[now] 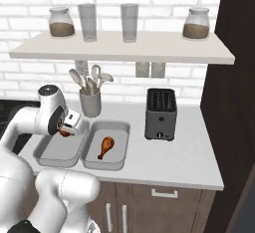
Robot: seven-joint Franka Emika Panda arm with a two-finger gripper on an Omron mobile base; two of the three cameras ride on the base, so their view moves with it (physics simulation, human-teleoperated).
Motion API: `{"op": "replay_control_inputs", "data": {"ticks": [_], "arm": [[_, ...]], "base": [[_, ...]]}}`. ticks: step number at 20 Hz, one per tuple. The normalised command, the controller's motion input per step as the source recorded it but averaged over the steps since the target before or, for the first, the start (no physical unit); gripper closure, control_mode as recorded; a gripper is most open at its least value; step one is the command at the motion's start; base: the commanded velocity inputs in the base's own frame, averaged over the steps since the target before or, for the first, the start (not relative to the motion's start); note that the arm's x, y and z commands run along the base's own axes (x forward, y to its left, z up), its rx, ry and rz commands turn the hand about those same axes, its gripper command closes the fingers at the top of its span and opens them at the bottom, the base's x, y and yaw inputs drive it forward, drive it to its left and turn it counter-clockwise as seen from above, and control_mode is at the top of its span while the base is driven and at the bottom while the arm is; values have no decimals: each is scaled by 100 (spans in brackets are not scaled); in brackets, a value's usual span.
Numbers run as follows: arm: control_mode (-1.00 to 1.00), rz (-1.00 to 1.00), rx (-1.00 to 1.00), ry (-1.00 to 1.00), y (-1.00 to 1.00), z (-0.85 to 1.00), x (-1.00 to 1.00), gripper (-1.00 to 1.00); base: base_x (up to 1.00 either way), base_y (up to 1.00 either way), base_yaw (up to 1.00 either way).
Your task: Place one tomato and one chicken drumstick in each tupperware on the nearby counter, to pack two identical lunches.
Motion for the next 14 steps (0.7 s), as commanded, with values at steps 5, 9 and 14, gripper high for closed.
{"op": "replay_control_inputs", "data": {"ticks": [5,9,14], "arm": [[-100,0,0,8,41,-85,54,100],[-100,0,0,9,19,-83,68,100],[-100,-1,0,4,12,-33,54,-100]], "base": [[0,0,0],[0,0,0],[0,0,0]]}}
